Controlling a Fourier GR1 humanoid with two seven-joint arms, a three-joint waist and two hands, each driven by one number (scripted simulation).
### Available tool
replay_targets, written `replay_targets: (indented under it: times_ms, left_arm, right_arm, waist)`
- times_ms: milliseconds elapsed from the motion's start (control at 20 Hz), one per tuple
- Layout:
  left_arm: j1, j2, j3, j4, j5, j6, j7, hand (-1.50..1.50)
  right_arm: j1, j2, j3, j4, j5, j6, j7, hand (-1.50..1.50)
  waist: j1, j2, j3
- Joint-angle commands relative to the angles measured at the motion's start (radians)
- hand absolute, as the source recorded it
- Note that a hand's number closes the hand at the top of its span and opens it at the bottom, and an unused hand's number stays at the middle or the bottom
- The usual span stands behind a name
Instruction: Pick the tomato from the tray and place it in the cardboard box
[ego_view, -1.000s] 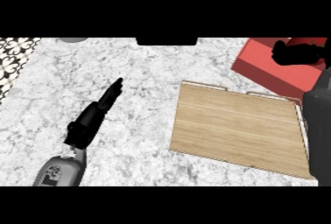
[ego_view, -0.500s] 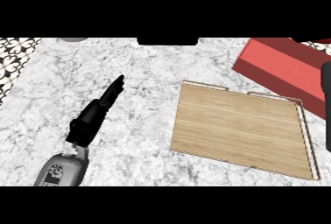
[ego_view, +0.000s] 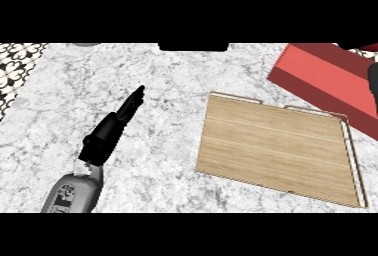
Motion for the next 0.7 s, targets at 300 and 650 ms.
replay_targets:
  times_ms: [300,650]
  left_arm:
    - [0.029,-0.021,-0.011,-0.003,-0.013,0.005,-0.035,0.00]
    - [-0.037,-0.022,0.004,0.020,-0.010,-0.004,0.017,0.00]
  right_arm:
    - [-0.066,-0.045,-0.141,0.394,-0.082,-0.199,-0.109,1.50]
    - [-0.066,-0.062,-0.247,0.545,-0.210,-0.244,-0.272,-1.50]
  waist:
    - [0.018,0.008,0.002]
    - [0.020,0.011,0.002]
